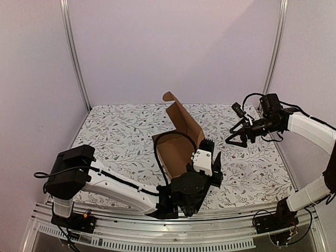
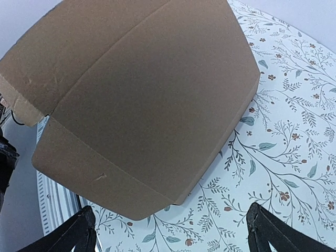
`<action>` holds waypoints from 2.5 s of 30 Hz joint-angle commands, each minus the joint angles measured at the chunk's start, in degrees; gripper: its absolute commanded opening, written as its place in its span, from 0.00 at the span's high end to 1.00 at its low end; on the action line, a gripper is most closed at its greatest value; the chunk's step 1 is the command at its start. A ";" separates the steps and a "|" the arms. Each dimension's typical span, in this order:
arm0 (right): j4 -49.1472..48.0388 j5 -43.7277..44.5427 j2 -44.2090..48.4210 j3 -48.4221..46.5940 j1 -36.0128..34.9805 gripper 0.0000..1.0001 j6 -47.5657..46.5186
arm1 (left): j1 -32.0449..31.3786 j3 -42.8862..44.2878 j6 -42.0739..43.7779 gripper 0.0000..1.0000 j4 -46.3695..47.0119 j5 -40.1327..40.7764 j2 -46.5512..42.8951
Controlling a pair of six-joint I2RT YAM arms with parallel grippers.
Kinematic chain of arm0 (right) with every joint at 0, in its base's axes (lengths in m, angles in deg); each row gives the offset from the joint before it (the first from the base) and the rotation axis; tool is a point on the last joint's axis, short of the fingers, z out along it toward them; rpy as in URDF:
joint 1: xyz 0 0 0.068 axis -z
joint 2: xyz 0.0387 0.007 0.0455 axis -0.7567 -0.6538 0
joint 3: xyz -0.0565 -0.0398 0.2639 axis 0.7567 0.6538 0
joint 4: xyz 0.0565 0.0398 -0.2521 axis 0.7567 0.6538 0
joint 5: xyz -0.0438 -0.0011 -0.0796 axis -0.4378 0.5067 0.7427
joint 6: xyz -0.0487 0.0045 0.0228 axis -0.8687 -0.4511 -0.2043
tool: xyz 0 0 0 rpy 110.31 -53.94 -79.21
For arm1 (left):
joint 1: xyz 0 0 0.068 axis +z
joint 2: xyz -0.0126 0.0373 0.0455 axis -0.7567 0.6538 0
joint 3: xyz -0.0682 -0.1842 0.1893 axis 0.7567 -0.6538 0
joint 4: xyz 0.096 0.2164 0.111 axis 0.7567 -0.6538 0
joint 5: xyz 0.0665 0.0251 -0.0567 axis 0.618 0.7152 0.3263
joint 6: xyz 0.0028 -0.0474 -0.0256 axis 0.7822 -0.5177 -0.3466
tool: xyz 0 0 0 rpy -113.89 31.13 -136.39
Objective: Fold the paper box
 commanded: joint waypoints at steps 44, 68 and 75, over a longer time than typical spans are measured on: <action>4.68 -4.69 -5.50 -0.68 4.15 0.01 -3.83 | 9.17 16.52 -20.68 1.00 -41.56 -14.99 -2.69; 7.40 -3.37 -8.20 -1.95 6.27 0.01 -4.91 | 22.95 41.73 -15.52 1.00 -74.88 -44.28 -3.01; 9.61 -4.11 -9.91 -2.93 6.33 0.01 -6.31 | 24.86 45.89 -10.19 1.00 -80.17 -52.18 -1.12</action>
